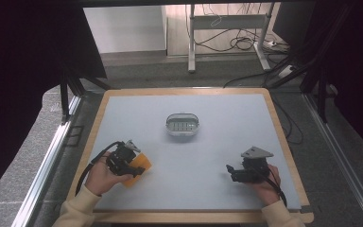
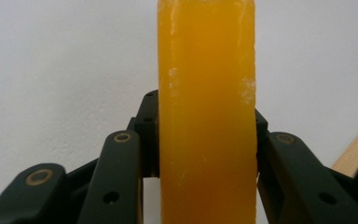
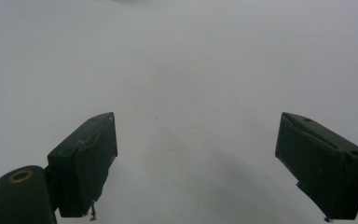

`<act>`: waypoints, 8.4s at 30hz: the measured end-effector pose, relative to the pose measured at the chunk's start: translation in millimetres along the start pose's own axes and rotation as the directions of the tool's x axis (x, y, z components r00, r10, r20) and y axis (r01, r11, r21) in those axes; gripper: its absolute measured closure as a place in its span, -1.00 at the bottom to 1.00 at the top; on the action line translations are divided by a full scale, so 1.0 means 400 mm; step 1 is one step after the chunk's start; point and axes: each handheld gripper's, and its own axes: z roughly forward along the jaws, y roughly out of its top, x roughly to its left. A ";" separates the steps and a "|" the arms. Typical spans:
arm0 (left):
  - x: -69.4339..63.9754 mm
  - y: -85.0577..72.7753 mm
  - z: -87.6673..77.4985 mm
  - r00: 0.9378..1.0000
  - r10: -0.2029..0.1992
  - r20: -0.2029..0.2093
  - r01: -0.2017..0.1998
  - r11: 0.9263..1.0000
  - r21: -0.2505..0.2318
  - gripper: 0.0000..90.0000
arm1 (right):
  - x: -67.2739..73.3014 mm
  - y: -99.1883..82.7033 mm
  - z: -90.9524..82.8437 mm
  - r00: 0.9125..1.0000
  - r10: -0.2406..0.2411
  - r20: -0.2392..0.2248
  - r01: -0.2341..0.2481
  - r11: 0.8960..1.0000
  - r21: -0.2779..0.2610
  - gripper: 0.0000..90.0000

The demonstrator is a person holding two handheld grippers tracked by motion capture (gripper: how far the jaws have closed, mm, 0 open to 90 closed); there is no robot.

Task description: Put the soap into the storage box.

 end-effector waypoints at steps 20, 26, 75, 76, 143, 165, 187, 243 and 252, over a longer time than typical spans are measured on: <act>0.028 0.020 -0.005 0.999 0.023 0.024 -0.023 1.000 -0.001 0.38 | -0.002 -0.002 0.001 1.000 0.009 0.011 -0.010 1.000 0.011 -0.71; 0.037 0.033 -0.013 0.999 0.029 0.028 -0.029 1.000 -0.002 0.38 | -0.003 -0.002 0.001 1.000 0.010 0.009 -0.010 1.000 0.011 -0.71; 0.050 0.153 -0.021 0.993 0.102 0.063 -0.101 0.995 -0.020 0.38 | -0.005 -0.002 -0.002 1.000 0.009 0.014 -0.010 1.000 0.009 -0.71; 0.051 0.156 -0.018 0.992 0.104 0.067 -0.103 0.995 -0.013 0.38 | -0.005 -0.002 -0.002 1.000 0.009 0.014 -0.010 1.000 0.009 -0.71; 0.075 0.376 0.060 0.962 0.269 0.057 -0.272 0.961 0.055 0.38 | -0.009 -0.003 0.000 1.000 0.004 0.014 -0.004 1.000 0.000 -0.70; 0.083 0.437 0.072 0.948 0.312 0.068 -0.315 0.948 0.048 0.38 | -0.012 -0.003 0.001 1.000 0.006 0.015 -0.006 1.000 -0.005 -0.69; 0.071 0.511 0.074 0.930 0.360 0.072 -0.364 0.931 0.039 0.38 | -0.013 -0.004 0.001 1.000 0.006 0.007 -0.006 1.000 -0.008 -0.69; 0.107 0.616 0.242 0.842 0.515 0.159 -0.536 0.831 0.149 0.37 | -0.026 -0.010 -0.006 1.000 0.025 0.007 -0.025 1.000 -0.011 -0.69; 0.124 0.629 0.176 0.882 0.468 0.055 -0.469 0.883 0.022 -0.05 | -0.024 -0.011 -0.003 1.000 0.022 0.003 -0.022 1.000 -0.007 -0.69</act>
